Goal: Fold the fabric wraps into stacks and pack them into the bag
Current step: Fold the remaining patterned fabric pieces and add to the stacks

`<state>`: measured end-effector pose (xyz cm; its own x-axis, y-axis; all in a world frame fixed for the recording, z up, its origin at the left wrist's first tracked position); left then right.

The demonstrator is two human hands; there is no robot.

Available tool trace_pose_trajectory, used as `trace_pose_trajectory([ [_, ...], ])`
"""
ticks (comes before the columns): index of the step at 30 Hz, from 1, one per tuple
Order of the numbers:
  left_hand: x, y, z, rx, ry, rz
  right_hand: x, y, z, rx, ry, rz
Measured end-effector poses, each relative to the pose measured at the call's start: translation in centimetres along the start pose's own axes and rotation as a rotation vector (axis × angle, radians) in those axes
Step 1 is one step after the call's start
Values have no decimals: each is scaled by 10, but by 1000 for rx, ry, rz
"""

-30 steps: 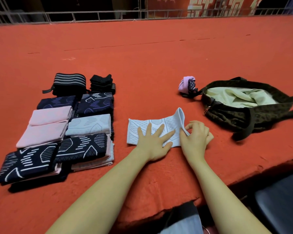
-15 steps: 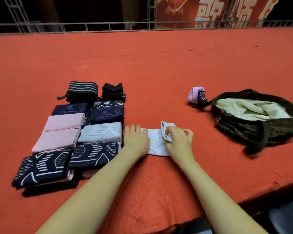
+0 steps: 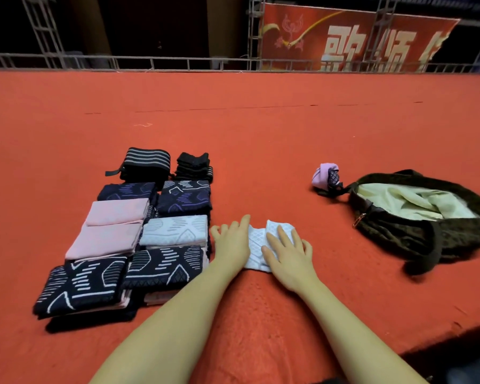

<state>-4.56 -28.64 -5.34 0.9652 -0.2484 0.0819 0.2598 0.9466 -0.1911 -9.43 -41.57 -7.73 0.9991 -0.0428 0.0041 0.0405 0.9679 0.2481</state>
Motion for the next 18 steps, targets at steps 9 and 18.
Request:
trace_pose_trajectory([
  [9,-11,-1,33,264,-493,-131,-3,10,1,28,13,25],
  [18,-28,1,21,309,-521,-159,1,20,3,-37,-43,75],
])
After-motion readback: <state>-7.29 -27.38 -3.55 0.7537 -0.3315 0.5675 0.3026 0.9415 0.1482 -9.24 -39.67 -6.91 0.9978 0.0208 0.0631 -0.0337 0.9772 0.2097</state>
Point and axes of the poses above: each hand's wrist, its own x-axis towards the middle knuckle, its own z-axis out of the back of the hand, y = z × x, the point moved 3 cm from there along x, towards the middle knuckle, and after that the axes turned 2 degrees about y, right-handed, at the moved point
